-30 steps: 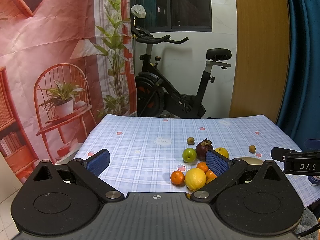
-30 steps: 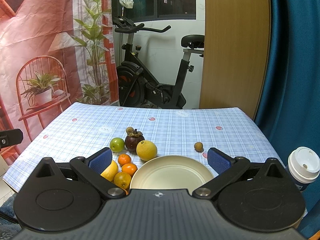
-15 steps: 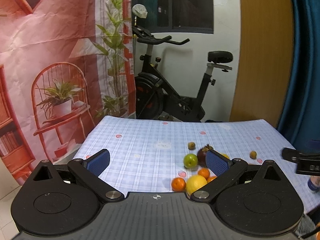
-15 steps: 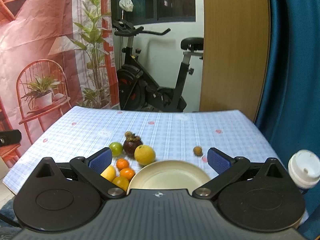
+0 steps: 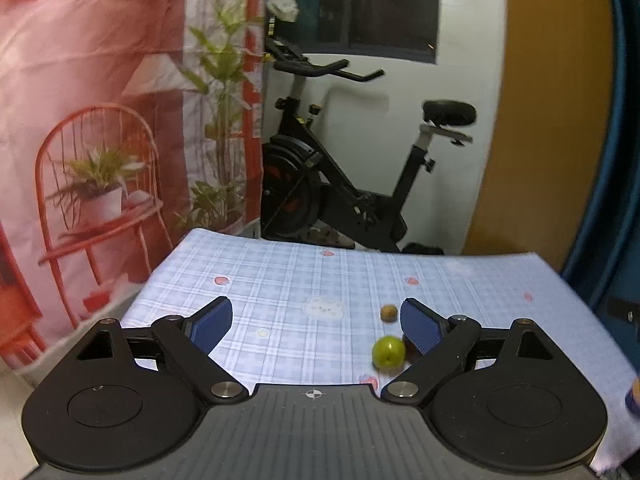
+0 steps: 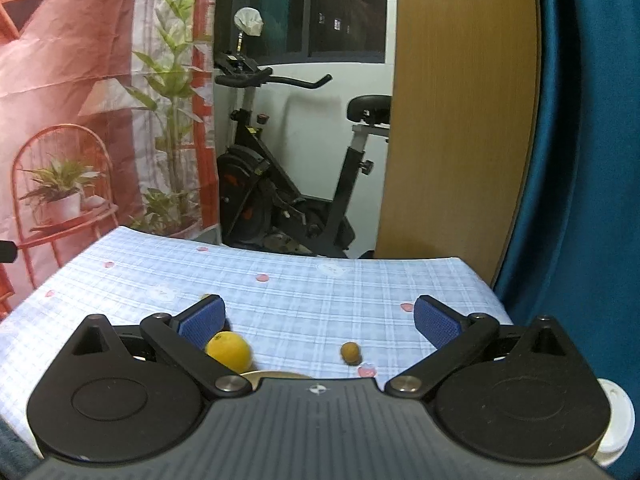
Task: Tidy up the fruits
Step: 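Move the left tool toward the green round fruit beside the cream plate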
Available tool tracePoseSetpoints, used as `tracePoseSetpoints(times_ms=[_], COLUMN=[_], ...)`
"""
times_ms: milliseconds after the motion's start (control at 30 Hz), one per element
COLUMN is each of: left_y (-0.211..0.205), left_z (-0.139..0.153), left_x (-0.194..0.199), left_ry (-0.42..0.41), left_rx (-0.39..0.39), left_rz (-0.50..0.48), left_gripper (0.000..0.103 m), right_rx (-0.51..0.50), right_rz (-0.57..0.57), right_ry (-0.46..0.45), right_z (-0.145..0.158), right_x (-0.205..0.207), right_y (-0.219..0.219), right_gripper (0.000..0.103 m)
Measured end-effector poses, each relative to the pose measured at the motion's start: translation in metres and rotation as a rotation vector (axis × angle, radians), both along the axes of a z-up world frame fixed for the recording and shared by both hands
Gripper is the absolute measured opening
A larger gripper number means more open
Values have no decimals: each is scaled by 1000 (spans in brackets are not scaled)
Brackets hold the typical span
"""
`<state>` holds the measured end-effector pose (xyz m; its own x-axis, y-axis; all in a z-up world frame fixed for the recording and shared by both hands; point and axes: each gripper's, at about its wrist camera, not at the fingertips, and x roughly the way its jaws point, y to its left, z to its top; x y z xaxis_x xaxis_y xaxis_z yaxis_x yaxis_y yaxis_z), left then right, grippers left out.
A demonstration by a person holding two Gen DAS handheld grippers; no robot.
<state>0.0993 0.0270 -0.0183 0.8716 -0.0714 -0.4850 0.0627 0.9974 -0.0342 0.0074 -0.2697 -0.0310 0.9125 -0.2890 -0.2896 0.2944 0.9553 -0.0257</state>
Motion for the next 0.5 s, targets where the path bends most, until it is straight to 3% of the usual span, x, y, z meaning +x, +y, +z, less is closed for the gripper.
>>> tracePoseSetpoints(times_ms=[167, 500], left_y=[0, -3], left_z=[-12, -31], left_x=[19, 54], left_ry=[-35, 16], left_rx=[0, -17], left_rz=[6, -60], left_gripper=[88, 87], right_rx=[-27, 62], right_rz=[-62, -75], right_ry=[12, 9], right_z=[-8, -36], right_x=[18, 39], right_y=[-16, -51], right_gripper=[101, 101])
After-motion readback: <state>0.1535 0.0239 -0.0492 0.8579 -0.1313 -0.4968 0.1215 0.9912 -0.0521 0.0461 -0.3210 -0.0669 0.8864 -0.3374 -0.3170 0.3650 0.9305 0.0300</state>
